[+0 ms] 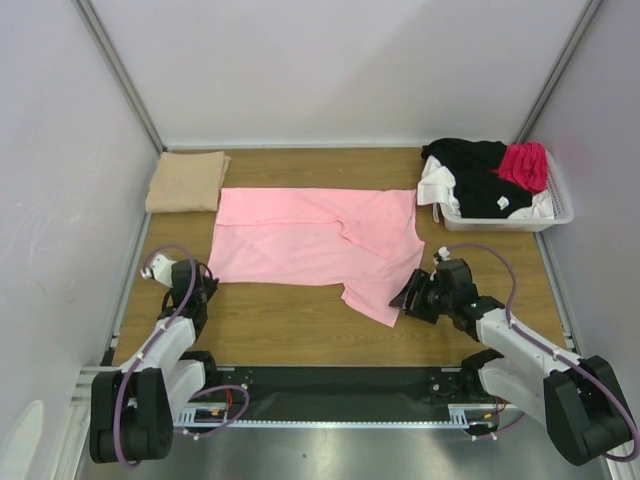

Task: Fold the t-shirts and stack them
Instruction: Fold the tshirt

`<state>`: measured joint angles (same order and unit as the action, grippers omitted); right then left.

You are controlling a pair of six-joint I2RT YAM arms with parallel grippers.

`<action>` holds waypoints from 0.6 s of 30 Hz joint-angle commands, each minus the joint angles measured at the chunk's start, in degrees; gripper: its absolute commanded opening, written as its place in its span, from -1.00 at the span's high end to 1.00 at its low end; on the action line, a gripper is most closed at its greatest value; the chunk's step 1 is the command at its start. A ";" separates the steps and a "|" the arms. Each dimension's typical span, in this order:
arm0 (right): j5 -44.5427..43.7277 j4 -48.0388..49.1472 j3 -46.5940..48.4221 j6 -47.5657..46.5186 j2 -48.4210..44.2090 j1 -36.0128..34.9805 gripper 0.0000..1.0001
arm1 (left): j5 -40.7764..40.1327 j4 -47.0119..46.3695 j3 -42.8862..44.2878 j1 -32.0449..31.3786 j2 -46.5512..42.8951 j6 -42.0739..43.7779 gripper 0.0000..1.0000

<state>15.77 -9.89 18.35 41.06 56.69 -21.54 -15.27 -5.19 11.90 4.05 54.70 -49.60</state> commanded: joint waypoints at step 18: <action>-3.55 3.56 -5.96 8.69 0.62 -7.11 -0.09 | -1.52 -0.52 -0.21 0.60 -0.73 -1.11 0.99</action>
<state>14.79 -2.81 14.57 49.15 56.25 -28.14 -15.31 -5.19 11.90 4.05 54.70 -49.67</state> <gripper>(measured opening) 0.554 0.009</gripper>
